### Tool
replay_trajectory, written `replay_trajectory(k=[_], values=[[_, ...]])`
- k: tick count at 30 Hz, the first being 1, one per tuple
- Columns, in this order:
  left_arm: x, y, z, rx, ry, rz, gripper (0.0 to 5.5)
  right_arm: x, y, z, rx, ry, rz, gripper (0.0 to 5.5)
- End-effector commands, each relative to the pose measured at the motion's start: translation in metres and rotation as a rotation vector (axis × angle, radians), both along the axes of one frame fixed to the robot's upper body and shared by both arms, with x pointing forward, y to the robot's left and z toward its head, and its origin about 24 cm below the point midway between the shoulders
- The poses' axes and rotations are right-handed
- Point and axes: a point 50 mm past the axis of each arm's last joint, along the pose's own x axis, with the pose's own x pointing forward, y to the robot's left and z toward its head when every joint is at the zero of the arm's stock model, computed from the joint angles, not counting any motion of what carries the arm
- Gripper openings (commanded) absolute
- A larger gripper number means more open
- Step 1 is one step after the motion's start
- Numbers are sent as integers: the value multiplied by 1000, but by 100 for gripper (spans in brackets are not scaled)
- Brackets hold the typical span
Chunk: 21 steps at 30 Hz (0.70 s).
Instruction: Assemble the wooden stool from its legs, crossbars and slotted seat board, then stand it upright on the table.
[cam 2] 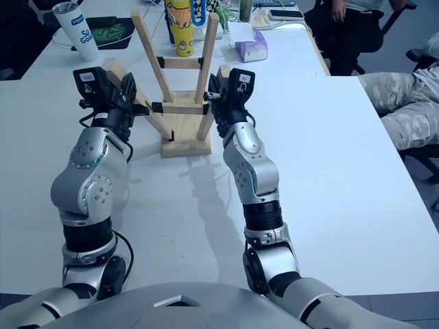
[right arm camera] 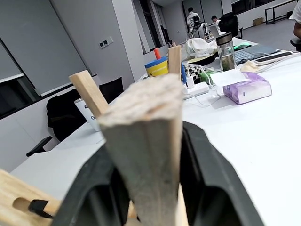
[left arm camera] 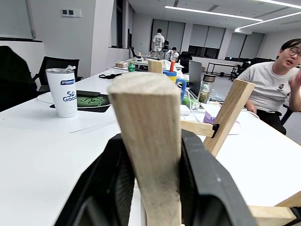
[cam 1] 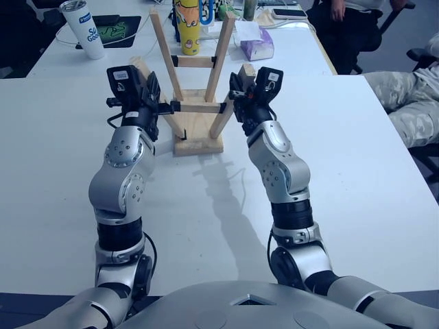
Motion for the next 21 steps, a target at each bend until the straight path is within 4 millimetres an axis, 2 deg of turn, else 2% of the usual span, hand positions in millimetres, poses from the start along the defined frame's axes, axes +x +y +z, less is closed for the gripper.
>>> replay_trajectory(k=[1,6,12,16,21], values=[[-25,2,-127,78,668,-156,106,-14,47,27,405,-38,324,116],[-25,6,-130,74,680,-153,106,-13,45,25,404,-36,339,122],[-24,0,-126,143,652,-193,108,-26,58,39,196,-221,400,123],[-26,-4,-128,97,677,-213,108,-31,61,47,142,-316,415,124],[-28,5,-139,50,728,-186,108,-32,57,36,75,-342,408,125]])
